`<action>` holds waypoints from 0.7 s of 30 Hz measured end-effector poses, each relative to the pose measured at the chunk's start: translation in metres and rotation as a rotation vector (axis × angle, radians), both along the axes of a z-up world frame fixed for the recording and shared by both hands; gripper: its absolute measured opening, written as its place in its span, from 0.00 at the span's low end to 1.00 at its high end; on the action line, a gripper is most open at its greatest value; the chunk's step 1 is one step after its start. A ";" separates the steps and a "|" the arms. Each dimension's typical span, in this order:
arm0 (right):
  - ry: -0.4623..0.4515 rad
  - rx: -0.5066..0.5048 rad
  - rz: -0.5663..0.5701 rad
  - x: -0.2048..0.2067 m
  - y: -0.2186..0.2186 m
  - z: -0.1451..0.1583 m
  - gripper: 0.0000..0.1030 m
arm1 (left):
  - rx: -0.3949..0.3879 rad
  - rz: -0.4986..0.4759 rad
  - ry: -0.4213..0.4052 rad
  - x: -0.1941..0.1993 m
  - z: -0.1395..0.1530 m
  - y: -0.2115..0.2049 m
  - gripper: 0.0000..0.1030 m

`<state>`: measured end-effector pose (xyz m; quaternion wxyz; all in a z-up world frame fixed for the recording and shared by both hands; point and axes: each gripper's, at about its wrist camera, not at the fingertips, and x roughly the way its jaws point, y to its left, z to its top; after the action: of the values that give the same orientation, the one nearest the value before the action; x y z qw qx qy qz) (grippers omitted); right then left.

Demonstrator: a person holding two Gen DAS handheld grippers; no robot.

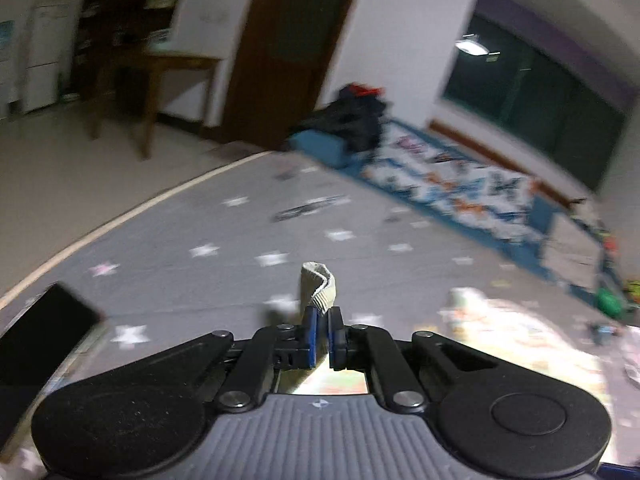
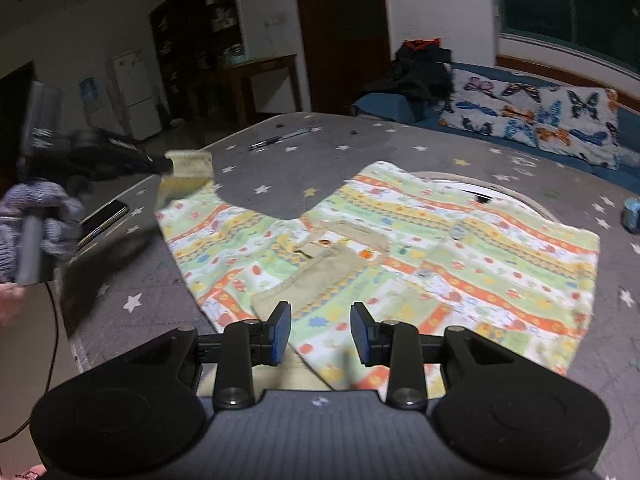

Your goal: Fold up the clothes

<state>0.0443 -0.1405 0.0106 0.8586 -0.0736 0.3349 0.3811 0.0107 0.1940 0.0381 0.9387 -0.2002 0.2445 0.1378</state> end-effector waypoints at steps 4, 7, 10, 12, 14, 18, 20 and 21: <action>0.009 0.021 -0.063 0.001 -0.024 0.000 0.31 | -0.005 -0.163 -0.077 -0.003 0.028 -0.052 0.05; 0.005 0.028 -0.105 0.001 -0.041 0.000 0.32 | -0.024 -0.288 -0.109 -0.001 0.039 -0.089 0.05; 0.003 0.038 -0.162 0.000 -0.062 0.001 0.32 | -0.053 -0.400 -0.112 0.002 0.041 -0.125 0.05; 0.006 0.043 -0.193 0.000 -0.074 0.001 0.32 | -0.062 -0.462 -0.102 0.006 0.038 -0.146 0.05; 0.012 0.051 -0.229 0.000 -0.087 0.001 0.32 | -0.073 -0.512 -0.086 0.011 0.033 -0.166 0.05; 0.013 0.055 -0.284 0.001 -0.105 0.001 0.32 | -0.070 -0.576 -0.038 0.022 0.012 -0.201 0.05; 0.016 0.056 -0.304 0.003 -0.111 0.000 0.32 | -0.079 -0.606 -0.008 0.023 -0.001 -0.213 0.05; 0.022 0.063 -0.316 0.005 -0.113 0.000 0.32 | -0.085 -0.620 0.006 0.024 -0.008 -0.219 0.05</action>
<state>0.0489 -0.2536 0.0102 0.9060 0.0110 0.3397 0.2522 0.0345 -0.0246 0.0298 0.9260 -0.1550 0.3023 -0.1649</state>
